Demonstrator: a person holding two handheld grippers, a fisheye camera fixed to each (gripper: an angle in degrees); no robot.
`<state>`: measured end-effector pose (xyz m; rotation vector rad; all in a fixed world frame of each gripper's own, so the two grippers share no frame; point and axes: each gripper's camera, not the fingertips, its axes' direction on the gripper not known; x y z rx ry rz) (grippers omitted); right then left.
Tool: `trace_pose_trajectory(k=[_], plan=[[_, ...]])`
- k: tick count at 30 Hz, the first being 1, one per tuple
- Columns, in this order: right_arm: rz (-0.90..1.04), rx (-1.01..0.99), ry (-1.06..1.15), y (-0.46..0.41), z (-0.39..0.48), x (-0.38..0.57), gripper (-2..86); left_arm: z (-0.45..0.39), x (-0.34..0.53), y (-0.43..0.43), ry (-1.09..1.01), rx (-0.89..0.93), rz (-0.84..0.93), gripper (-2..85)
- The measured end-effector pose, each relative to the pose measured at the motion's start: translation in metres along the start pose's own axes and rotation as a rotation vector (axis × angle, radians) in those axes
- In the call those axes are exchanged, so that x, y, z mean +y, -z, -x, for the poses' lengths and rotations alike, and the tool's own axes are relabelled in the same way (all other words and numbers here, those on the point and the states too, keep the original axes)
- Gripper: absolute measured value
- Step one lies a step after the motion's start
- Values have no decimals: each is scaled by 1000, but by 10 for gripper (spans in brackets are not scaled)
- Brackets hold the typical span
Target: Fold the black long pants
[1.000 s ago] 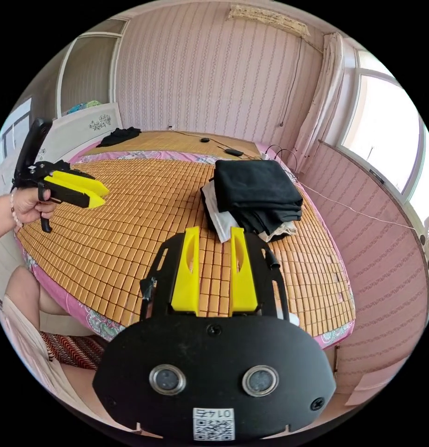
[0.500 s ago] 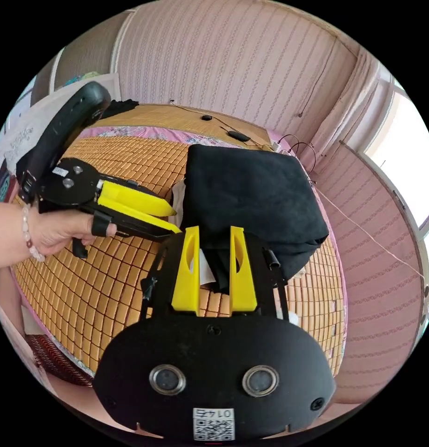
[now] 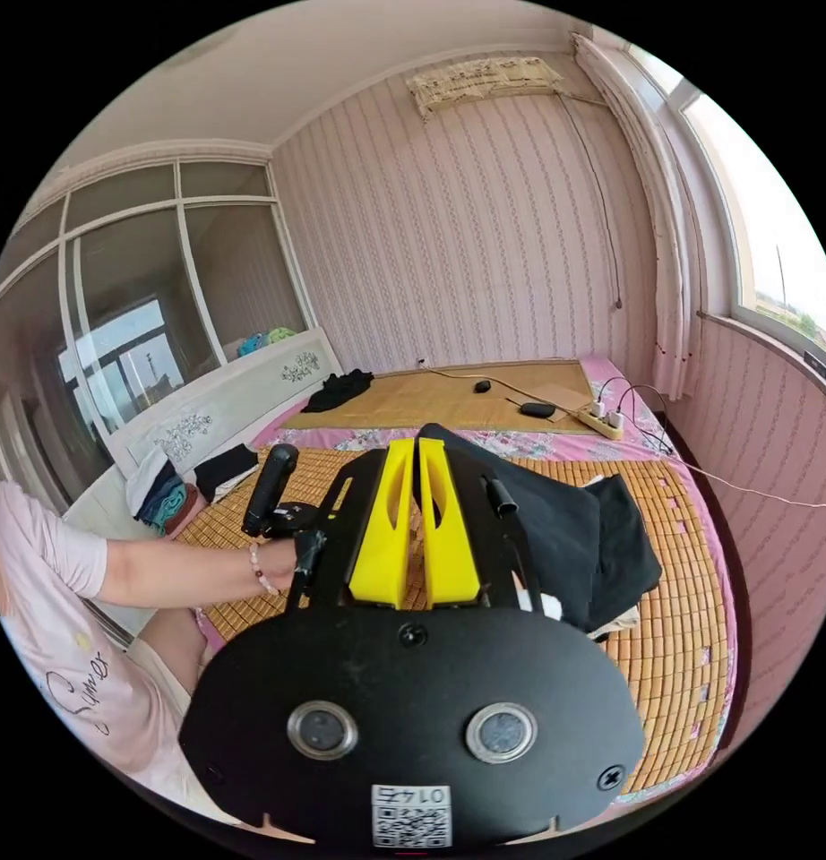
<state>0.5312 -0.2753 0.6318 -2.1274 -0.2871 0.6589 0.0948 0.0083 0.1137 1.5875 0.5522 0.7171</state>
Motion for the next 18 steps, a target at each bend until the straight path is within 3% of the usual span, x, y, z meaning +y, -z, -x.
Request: trace_pose_trajectory(k=[3,7,10,12,14,18], plan=[[-79,-160,52,17,41,-29,-6,-1,19,101,-54,-10,-140,-9],[-104,-292,127,1,119,-59,-9,11,81,200,-62,-127,-119,-8],[-115,-451,59,-25,162,-67,-9,22,162,254,27,-159,-63,-5],[-117,-541,49,-38,190,-70,-9,27,223,291,129,-288,-74,16],[-313,-789,25,-27,220,-81,-9,33,260,321,207,-351,-97,44],[-394,-717,85,-10,259,-106,-8,49,321,375,368,-344,-187,62]])
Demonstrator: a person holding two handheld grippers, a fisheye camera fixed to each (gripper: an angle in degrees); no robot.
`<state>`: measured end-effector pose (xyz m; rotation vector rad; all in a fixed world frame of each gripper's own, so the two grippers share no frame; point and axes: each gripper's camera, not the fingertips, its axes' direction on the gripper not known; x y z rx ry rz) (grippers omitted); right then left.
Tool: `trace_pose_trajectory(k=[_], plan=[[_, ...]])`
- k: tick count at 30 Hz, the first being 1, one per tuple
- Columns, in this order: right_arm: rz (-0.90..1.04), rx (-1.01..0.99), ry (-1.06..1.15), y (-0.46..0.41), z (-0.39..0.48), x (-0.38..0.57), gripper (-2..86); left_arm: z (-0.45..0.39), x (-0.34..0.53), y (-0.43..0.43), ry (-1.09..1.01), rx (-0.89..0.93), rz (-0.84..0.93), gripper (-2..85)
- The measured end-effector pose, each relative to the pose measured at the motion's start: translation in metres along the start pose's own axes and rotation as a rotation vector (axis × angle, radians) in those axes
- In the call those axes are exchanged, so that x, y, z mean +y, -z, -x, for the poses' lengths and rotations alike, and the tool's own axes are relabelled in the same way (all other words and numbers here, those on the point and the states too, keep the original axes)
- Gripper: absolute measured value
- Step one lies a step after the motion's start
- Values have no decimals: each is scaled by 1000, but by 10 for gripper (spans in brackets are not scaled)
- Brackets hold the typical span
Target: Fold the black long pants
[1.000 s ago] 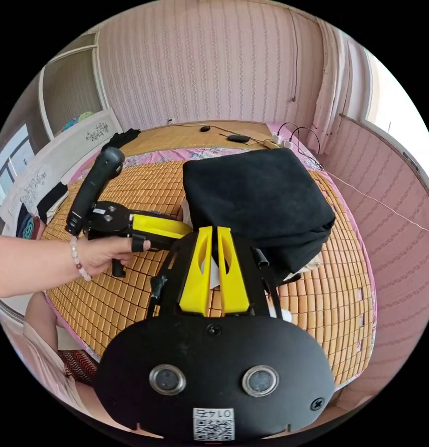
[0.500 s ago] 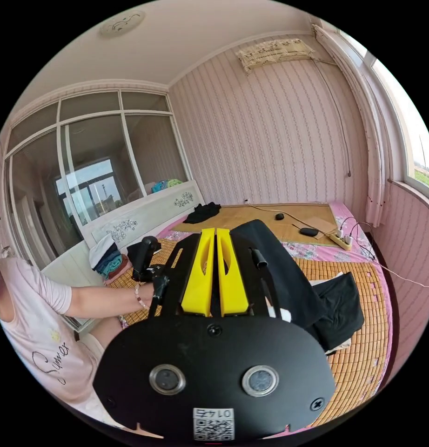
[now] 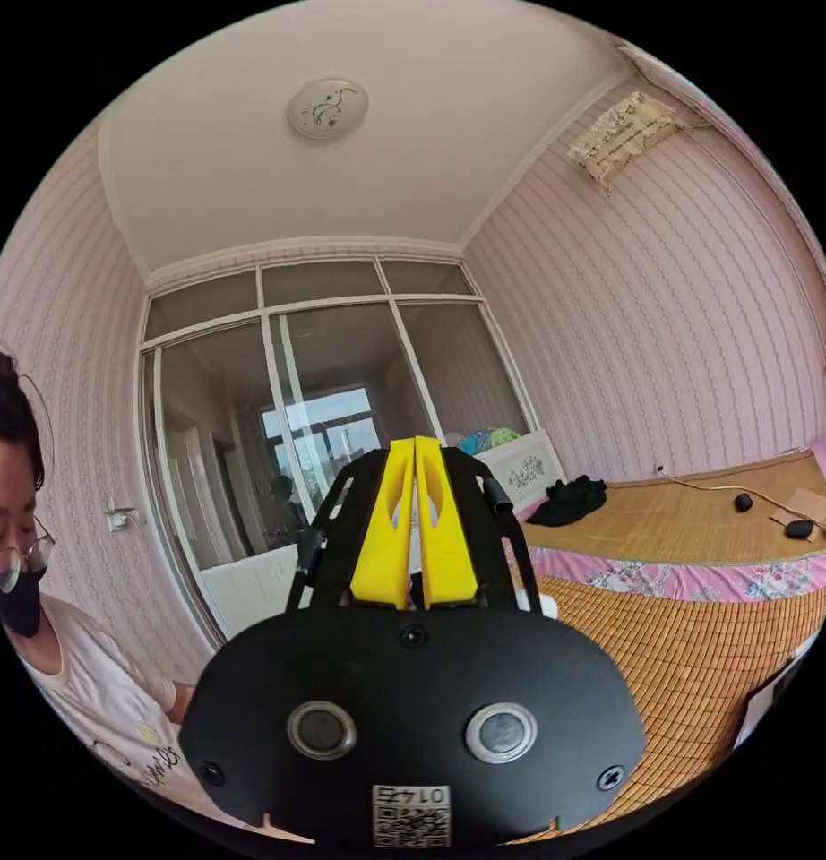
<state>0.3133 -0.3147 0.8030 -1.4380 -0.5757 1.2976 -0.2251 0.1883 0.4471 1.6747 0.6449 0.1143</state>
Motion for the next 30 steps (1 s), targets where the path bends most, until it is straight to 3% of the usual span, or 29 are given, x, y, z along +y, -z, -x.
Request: trace_pose_trajectory(k=[3,7,11,14,17,24,30], plan=[[224,31,-12,-30,-9,24,-4,15,17,2,17,-28,85,80],[579,337,46,-39,-38,130,7,21,38,-4,11,-46,142,88],[873,524,-275,-9,-93,261,64,9,42,-39,-35,-31,272,102],[964,559,-510,12,-115,324,95,-16,32,-69,-112,-22,338,102],[1000,672,-526,17,-120,349,98,-51,18,-93,-233,-10,368,99],[983,736,-571,14,-138,361,97,-115,-15,-153,-445,29,457,106],[949,695,-679,29,-139,377,98,-145,-8,-202,-653,-152,653,37]])
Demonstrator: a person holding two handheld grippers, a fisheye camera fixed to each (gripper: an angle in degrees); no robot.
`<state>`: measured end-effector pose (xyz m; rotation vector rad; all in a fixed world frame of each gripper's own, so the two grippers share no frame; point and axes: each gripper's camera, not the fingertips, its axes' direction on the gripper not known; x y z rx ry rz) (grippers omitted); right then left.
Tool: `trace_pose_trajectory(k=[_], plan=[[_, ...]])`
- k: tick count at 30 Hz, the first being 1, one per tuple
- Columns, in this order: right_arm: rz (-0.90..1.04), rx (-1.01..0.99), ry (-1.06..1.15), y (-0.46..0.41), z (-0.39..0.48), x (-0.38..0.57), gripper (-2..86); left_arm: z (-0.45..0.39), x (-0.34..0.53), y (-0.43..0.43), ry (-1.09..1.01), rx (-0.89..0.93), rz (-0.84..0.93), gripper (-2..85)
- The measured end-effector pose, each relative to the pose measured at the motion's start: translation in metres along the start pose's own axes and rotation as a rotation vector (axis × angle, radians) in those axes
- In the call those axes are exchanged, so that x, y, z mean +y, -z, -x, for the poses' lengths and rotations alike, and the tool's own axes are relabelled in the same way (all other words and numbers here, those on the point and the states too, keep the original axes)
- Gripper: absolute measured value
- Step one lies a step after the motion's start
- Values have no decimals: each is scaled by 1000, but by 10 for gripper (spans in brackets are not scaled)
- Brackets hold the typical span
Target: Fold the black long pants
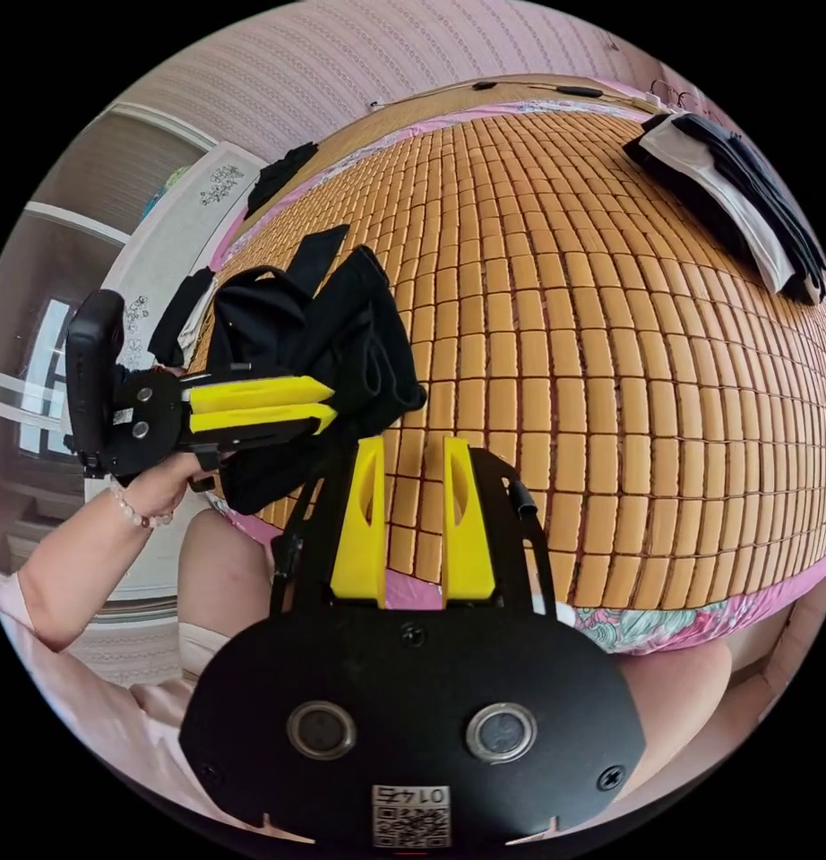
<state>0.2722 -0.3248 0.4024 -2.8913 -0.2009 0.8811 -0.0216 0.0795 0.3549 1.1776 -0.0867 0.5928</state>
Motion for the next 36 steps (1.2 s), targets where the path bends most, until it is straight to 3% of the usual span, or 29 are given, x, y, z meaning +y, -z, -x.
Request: trace_pose_trajectory(k=[4,9,14,18,24,29,32,36], plan=[[-58,-62,21,9,-1,20,104,17,19,35,63,116,-84,-2],[-93,-93,4,2,1,29,105,46,73,95,183,30,-196,-9],[-118,-167,-98,-1,-9,43,37,62,117,125,288,69,-236,-10],[-260,-268,-17,48,-7,60,15,51,149,178,272,82,-333,-10],[-766,-268,127,255,-26,79,9,5,189,325,96,72,-682,-10],[-1171,32,467,531,61,95,7,-27,213,469,-106,263,-1132,-10],[-1257,107,583,640,139,98,8,-41,240,545,-198,289,-1334,-10],[-1209,223,635,675,218,89,7,-35,294,576,-131,273,-1479,-10]])
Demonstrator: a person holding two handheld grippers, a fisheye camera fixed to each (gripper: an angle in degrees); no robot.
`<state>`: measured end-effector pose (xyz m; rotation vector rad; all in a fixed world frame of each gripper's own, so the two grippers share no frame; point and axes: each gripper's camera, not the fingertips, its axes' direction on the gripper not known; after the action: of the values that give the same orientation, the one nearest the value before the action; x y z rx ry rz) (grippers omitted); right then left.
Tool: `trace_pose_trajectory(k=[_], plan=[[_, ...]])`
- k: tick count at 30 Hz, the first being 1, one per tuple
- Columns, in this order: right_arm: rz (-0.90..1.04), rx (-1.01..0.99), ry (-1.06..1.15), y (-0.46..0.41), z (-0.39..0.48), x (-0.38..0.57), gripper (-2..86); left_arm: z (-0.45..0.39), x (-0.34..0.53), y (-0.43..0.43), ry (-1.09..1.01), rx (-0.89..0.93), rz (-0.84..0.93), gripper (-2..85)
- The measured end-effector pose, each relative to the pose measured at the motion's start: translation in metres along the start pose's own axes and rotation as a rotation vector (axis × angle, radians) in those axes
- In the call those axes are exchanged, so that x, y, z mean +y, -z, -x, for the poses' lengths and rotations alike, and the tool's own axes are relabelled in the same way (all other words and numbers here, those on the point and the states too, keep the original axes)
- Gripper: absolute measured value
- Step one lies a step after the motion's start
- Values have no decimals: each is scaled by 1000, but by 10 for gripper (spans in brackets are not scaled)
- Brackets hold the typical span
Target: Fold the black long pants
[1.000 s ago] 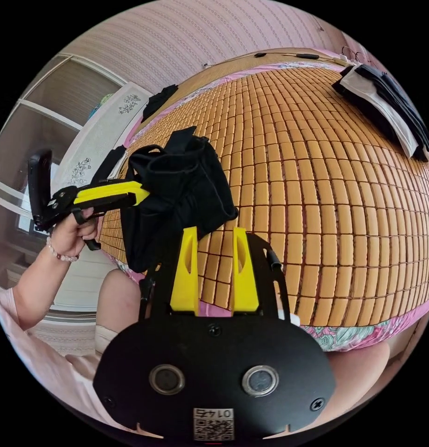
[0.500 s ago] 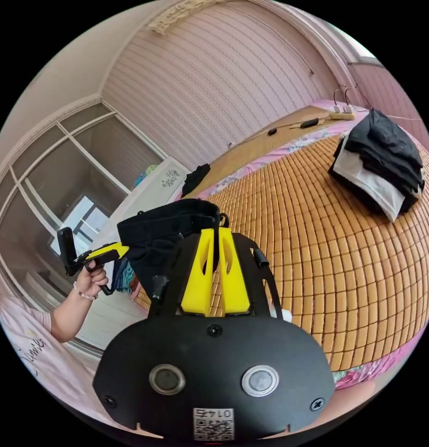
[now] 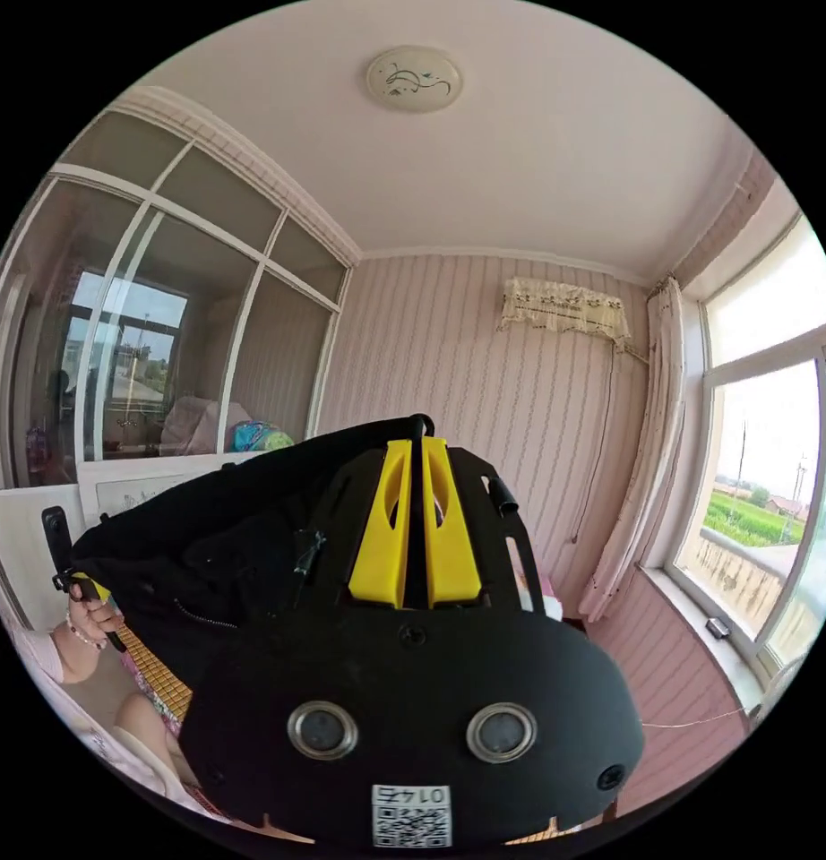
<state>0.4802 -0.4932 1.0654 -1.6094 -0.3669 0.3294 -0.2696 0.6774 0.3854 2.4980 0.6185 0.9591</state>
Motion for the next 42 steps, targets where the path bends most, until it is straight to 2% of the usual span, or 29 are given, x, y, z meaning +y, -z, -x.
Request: trace_pose_trajectory(k=[3,5,7,9,12,14,16,18,22,24,26,29,33,34,36,38,40,42], plan=[[161,20,114,-45,47,13,6,7,34,37,100,-49,34,-10],[307,-49,152,-89,81,71,5,7,72,55,169,-101,99,-10],[369,-108,132,-107,102,135,4,4,116,67,232,-144,194,-10],[428,-160,66,-115,115,205,4,-4,174,79,311,-160,296,-10],[514,-210,-198,-103,106,306,4,-5,228,81,484,-120,392,-10],[529,-175,-376,-72,86,355,5,-10,242,73,498,-73,436,-10],[491,-110,-433,-39,66,363,5,-16,240,60,448,2,456,-10],[410,-39,-473,-4,40,346,5,-25,222,34,355,139,435,-10],[189,121,-365,52,-7,206,7,-39,161,-12,242,372,311,-10],[106,134,-278,52,-10,119,7,-37,102,-19,240,463,120,-10],[63,92,-180,29,10,9,7,-30,64,-4,231,472,-33,-10],[33,53,-15,-27,75,-73,7,-9,44,43,225,371,-180,-10],[159,-152,76,-138,166,-67,7,33,103,127,289,69,-156,-10],[238,-214,105,-181,201,-42,6,38,117,139,313,25,-134,-10],[400,-311,142,-244,253,15,5,54,187,189,404,-177,-5,-10],[576,-413,149,-305,320,110,4,63,244,226,512,-314,102,-10],[720,-481,126,-336,363,184,3,69,299,265,642,-441,158,-10],[864,-542,125,-356,403,249,2,72,355,300,733,-644,312,-10]])
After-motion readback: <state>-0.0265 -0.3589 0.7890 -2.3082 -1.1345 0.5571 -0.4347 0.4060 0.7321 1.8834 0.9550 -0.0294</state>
